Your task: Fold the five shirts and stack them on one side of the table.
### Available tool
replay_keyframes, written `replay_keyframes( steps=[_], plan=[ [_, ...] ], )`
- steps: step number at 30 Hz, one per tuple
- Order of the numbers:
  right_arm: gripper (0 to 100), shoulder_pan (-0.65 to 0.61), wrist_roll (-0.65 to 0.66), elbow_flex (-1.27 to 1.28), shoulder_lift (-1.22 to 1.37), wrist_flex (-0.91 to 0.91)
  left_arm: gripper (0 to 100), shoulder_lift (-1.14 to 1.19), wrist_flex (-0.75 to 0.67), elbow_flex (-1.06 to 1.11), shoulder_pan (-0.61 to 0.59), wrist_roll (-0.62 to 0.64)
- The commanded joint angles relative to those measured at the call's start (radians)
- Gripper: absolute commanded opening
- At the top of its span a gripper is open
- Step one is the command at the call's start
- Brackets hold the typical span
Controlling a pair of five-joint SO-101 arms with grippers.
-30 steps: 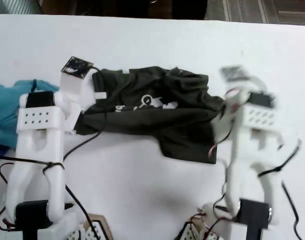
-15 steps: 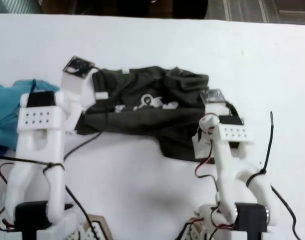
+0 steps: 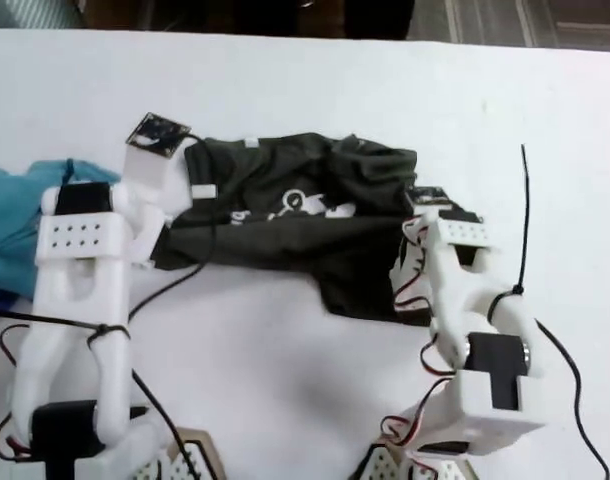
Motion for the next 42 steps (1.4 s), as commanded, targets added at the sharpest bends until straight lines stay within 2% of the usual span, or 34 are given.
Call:
replay_keyframes(
  steps=[1, 2, 12, 20, 24, 28, 33, 38, 42],
  plan=[
    [5.8, 0.008, -0.003, -0.021, 0.022, -0.013, 2, -0.041, -0.009, -0.005, 0.005, 0.008],
    [1.4, 0.008, -0.003, -0.021, 0.010, -0.013, 2, -0.041, -0.011, -0.005, 0.005, 0.008],
    [2.0, 0.008, 0.008, -0.017, -0.283, 0.050, 2, -0.037, -0.012, -0.005, 0.009, 0.008],
    [2.0, 0.010, 0.245, -0.015, -0.677, 0.148, 2, -0.041, -0.006, -0.013, 0.011, 0.008],
    [1.9, 0.008, 0.180, -0.026, -0.857, 0.128, 2, -0.068, 0.008, -0.068, 0.011, 0.005],
    [1.9, 0.008, 0.101, -0.091, -0.980, 0.071, 2, -0.147, 0.094, -0.193, 0.012, 0.005],
    [1.9, 0.008, 0.089, -0.270, -1.030, 0.070, 2, -0.278, 0.184, -0.292, 0.012, 0.003],
    [1.9, 0.008, 0.091, -0.456, -1.036, 0.088, 2, -0.419, 0.199, -0.298, 0.011, 0.006],
    [1.9, 0.008, 0.089, -0.574, -1.036, 0.154, 2, -0.491, 0.190, -0.203, 0.011, 0.003]
  ],
)
